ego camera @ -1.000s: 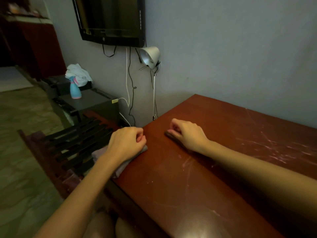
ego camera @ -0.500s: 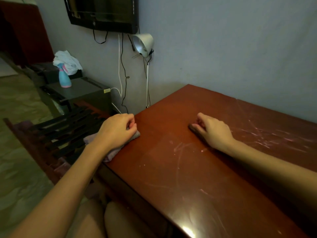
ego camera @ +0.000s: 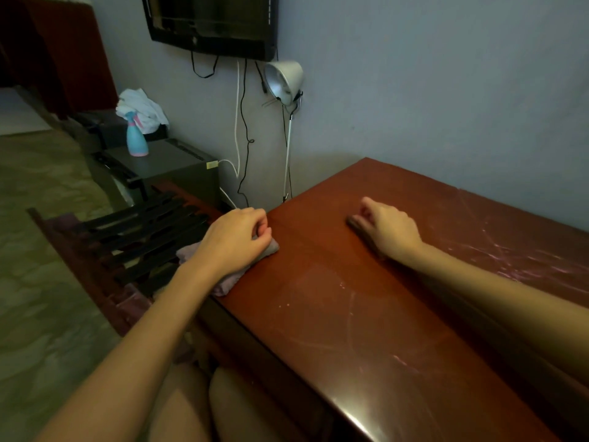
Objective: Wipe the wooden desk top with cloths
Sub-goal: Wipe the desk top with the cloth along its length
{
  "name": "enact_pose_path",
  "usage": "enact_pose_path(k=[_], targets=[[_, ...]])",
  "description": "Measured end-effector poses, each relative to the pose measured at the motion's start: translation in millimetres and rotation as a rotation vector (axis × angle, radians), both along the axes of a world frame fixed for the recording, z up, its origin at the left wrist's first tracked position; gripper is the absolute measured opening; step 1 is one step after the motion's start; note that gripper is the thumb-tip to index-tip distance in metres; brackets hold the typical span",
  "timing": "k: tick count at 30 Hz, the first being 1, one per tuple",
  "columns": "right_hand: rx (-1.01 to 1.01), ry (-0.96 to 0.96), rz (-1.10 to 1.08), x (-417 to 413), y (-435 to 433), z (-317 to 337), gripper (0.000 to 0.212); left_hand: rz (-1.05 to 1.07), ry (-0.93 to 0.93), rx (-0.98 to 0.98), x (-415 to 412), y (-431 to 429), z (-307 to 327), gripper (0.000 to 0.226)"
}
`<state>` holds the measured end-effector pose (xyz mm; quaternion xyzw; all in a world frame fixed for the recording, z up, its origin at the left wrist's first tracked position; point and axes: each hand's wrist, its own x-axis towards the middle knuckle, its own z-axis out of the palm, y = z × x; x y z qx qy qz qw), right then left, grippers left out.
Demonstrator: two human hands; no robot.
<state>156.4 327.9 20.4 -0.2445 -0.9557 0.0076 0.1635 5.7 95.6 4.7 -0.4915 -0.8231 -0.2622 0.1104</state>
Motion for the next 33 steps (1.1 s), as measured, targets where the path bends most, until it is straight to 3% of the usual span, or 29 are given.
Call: enact_pose_path(k=[6,12,17,24,28,33], targets=[[0.053,-0.055,0.082,51.0,-54.7,-0.5,0.022,0.011,-0.013,0.000,-0.5,2.3,-0.1,0.019],[0.024,-0.020,0.285,-9.3,-118.7,0.6,0.018,0.048,-0.012,0.021,0.7,2.0,0.1,0.017],[-0.008,-0.029,0.093,-55.4,-68.5,3.9,0.020,0.032,0.000,0.031,1.4,0.0,-0.5,0.016],[0.033,-0.067,-0.017,4.2,-40.7,-0.3,0.019,0.030,-0.021,0.050,3.5,-0.7,0.3,0.017],[0.084,-0.101,0.147,34.1,-98.5,3.3,0.026,0.058,-0.005,0.050,6.4,-0.8,2.5,0.017],[0.038,-0.018,0.386,1.4,-158.7,0.1,0.023,0.060,0.006,0.039,7.5,-2.9,4.4,0.016]])
